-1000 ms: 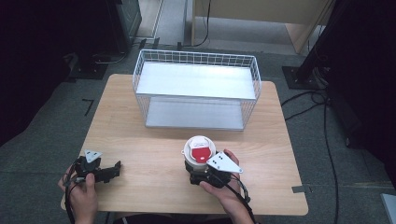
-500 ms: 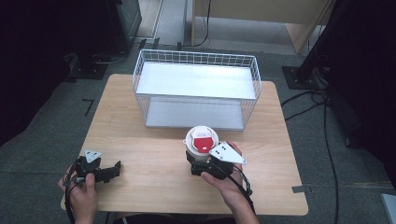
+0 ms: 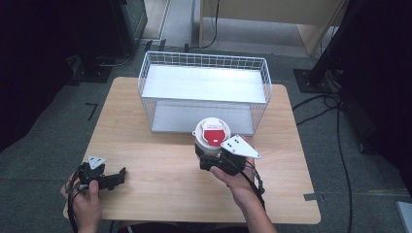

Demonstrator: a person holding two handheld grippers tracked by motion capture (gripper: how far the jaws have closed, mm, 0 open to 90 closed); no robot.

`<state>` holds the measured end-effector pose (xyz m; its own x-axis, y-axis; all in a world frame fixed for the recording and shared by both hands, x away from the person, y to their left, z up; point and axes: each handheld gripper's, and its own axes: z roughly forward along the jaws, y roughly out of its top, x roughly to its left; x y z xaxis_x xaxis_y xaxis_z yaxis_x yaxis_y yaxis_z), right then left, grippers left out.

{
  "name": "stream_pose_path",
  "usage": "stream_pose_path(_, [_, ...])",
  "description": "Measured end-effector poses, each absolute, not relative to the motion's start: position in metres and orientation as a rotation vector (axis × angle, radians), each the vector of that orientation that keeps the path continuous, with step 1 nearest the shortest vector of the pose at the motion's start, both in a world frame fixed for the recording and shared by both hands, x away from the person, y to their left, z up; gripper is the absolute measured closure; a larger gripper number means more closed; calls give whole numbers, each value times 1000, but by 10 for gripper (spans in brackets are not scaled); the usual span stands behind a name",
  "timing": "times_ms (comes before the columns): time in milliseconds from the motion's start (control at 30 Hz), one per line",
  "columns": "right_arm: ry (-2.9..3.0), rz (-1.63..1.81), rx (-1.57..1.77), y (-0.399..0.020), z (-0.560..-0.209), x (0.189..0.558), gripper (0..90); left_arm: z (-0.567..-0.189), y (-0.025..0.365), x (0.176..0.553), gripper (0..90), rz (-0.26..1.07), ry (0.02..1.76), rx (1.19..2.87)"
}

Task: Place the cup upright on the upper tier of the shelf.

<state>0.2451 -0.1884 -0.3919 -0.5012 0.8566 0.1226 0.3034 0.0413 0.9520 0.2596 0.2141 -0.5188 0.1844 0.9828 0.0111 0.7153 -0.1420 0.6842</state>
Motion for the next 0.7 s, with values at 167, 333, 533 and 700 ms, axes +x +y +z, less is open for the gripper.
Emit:
stream_pose_path(167, [1842, 1465, 1143, -188, -379, 252, 92, -519, 214, 260, 0, 642, 1587, 1922])
stream_pose_path(333, [1836, 1480, 1136, -187, -366, 259, 92, -519, 214, 260, 0, 641, 1588, 1922])
stream_pose_path(533, [1828, 1478, 1140, -184, -358, 268, 92, -519, 214, 260, 0, 642, 1587, 1922])
stream_pose_path(700, [1839, 1465, 1129, -178, -346, 277, 92, -519, 214, 260, 0, 641, 1588, 1921])
